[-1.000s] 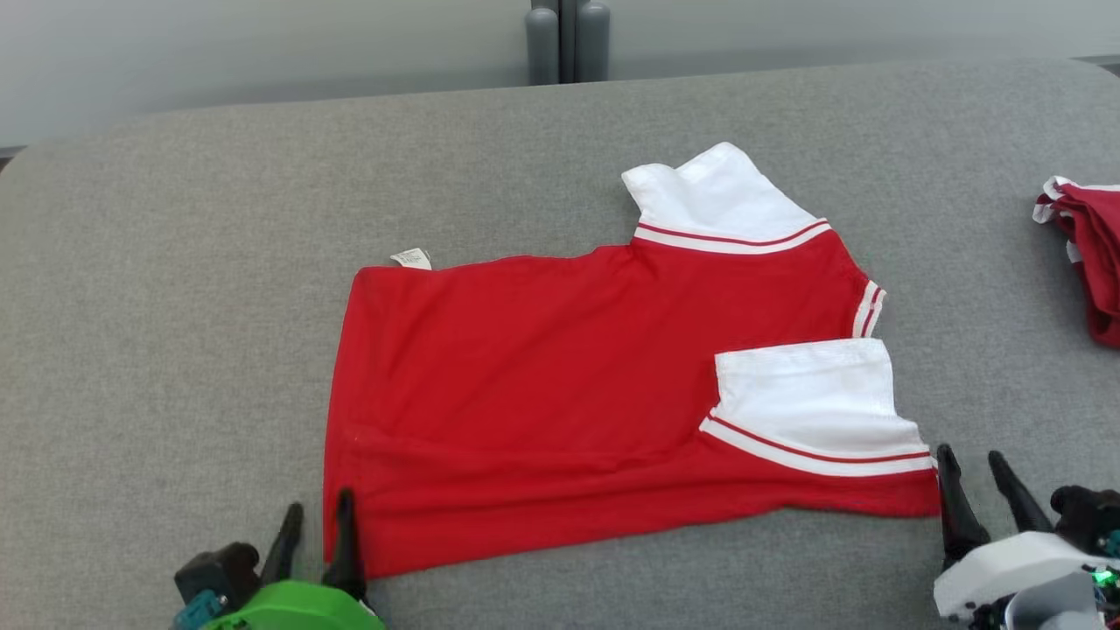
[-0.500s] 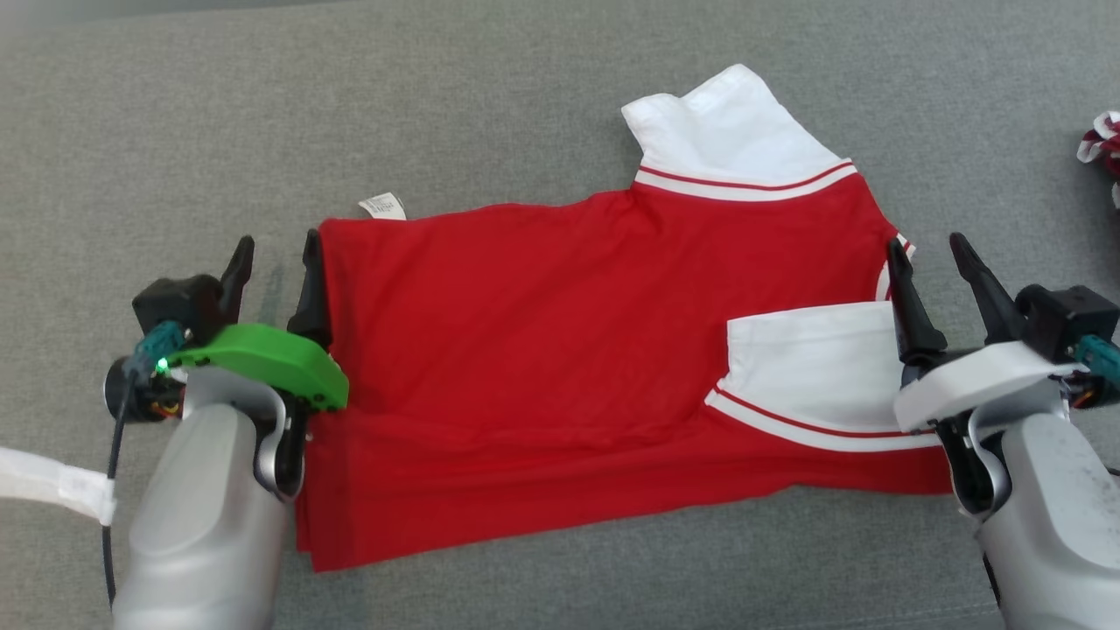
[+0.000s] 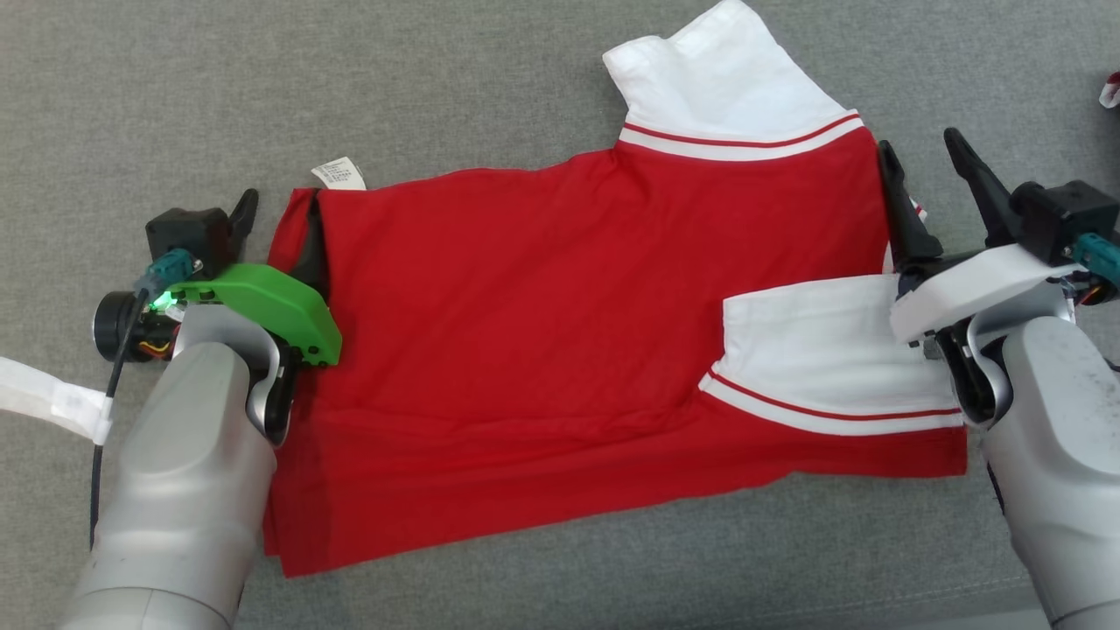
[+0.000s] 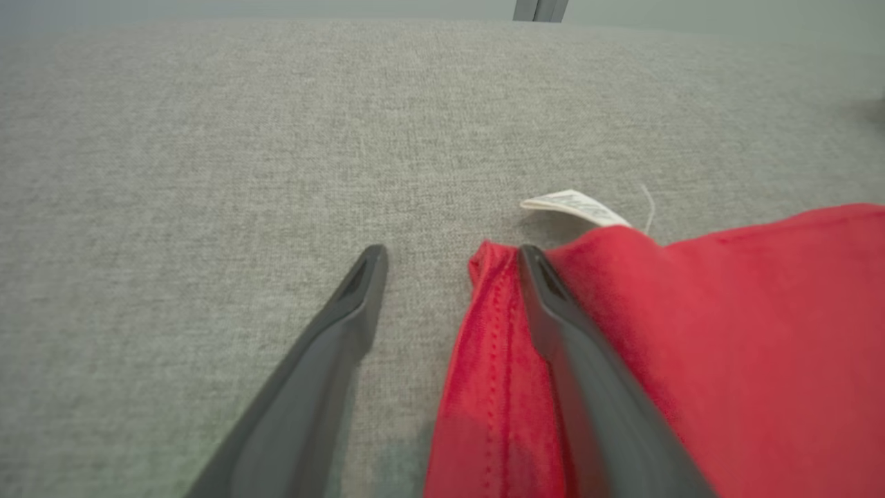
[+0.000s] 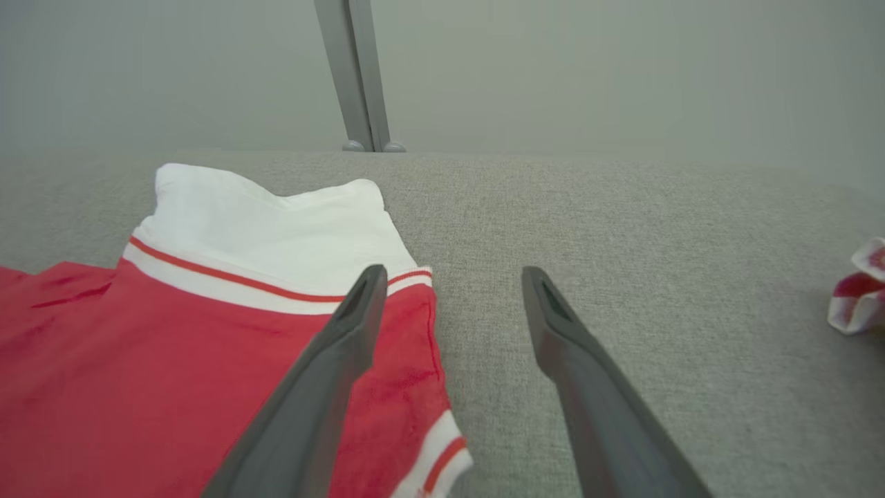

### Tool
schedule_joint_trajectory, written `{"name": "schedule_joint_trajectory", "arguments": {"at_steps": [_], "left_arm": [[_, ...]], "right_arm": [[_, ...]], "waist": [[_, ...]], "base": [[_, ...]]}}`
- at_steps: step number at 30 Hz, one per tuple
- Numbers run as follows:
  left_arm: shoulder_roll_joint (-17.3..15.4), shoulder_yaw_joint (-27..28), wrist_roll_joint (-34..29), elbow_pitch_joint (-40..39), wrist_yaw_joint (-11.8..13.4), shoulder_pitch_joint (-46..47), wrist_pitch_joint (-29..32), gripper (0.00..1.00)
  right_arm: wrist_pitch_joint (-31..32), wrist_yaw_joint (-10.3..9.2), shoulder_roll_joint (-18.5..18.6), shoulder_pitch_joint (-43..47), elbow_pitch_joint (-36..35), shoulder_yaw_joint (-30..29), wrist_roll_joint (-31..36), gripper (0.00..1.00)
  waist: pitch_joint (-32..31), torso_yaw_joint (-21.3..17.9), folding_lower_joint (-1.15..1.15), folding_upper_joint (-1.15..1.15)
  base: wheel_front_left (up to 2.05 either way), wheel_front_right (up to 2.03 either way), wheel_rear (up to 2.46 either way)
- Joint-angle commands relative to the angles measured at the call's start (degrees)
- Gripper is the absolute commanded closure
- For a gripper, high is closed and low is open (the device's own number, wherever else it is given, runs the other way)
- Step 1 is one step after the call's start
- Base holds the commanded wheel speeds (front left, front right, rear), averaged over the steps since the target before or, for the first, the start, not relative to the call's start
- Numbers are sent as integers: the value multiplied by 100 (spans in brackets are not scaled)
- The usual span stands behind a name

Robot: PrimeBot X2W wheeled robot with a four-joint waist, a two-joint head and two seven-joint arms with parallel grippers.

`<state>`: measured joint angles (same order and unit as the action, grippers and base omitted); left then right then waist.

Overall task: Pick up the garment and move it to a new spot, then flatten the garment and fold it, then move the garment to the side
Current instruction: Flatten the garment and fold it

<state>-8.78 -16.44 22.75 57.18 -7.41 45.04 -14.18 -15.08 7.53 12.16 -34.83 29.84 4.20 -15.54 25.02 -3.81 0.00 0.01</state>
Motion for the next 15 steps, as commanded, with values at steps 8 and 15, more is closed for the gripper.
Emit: {"name": "schedule_joint_trajectory", "arguments": {"at_steps": [8, 15], "left_arm": [[63, 17, 93, 146, 6, 167, -69, 100], [206, 327, -7, -889, 56, -57, -91, 100]], "right_arm": [[567, -9, 312, -987, 521, 202, 146, 0], [1244, -10, 491, -1981, 1185, 497, 89, 0]], "waist": [[93, 397, 0, -1], [243, 911, 0, -1]], "base": [[0, 0, 0], [0, 0, 0]]}}
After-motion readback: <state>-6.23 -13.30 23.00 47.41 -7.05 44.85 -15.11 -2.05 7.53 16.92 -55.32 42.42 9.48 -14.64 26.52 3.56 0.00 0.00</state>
